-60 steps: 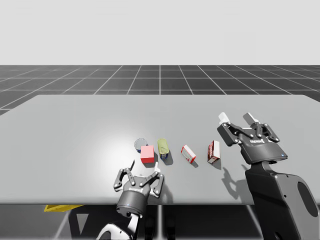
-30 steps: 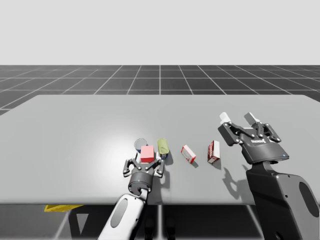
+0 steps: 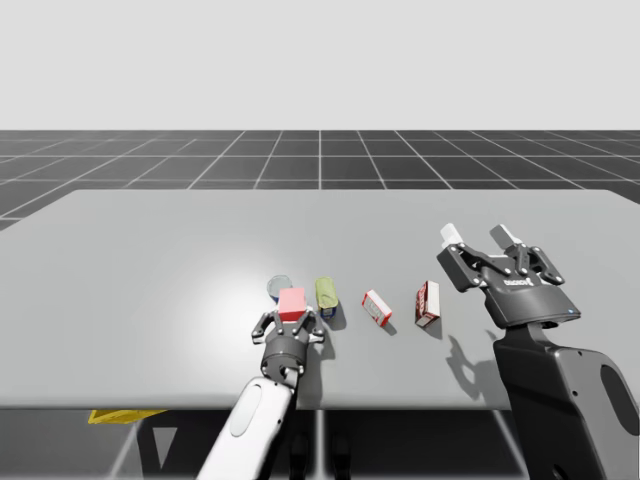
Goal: Find the red cube and pick it up.
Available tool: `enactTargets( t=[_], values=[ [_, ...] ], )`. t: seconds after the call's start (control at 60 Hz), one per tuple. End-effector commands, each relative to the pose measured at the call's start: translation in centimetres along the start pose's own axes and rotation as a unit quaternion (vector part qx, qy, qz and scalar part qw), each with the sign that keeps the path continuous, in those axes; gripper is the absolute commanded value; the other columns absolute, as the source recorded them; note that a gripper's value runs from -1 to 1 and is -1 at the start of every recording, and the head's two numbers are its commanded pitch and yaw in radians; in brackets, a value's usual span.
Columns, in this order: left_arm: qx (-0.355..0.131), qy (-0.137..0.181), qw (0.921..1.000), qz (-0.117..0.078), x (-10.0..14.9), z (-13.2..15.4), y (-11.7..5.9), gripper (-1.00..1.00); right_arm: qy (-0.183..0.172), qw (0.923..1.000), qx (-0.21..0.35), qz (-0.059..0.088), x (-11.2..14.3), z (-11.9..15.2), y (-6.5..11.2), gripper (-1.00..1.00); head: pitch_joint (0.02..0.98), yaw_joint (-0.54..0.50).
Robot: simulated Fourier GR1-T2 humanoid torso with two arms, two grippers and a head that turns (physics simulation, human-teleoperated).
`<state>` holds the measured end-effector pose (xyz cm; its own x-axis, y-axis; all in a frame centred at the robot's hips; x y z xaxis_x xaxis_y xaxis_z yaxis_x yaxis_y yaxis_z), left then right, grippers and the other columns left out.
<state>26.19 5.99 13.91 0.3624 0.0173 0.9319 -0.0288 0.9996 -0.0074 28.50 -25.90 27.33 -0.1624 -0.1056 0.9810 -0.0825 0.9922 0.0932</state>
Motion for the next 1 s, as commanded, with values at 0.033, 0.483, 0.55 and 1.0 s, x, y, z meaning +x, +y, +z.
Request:
enactTargets(
  t=[0.033, 0.483, 0.55, 1.0],
  values=[
    [-0.043, 0.012, 0.9989, -0.015, -1.0, 0.1, -0.3, 0.98, -0.001, 1.0000, -0.001, 0.001, 0.1, 0.0, -0.1, -1.00, 0.814, 0.08],
    [-0.053, 0.013, 0.9982, -0.024, -1.2, 0.3, -0.5, 0.98, 0.000, 1.0000, -0.005, 0.002, 0.0, -0.1, -0.2, -1.00, 0.486, 0.10],
    [-0.054, 0.014, 0.9981, -0.025, -1.2, 0.3, -0.5, 0.99, 0.000, 1.0000, -0.005, 0.003, 0.0, -0.1, -0.2, -1.00, 0.470, 0.10],
    [-0.092, -0.078, 0.9926, -0.012, 6.4, 4.6, 0.5, 1.00, 0.000, 0.9999, -0.008, 0.008, -0.1, -0.1, -0.4, -1.00, 0.466, 0.10]
  ],
)
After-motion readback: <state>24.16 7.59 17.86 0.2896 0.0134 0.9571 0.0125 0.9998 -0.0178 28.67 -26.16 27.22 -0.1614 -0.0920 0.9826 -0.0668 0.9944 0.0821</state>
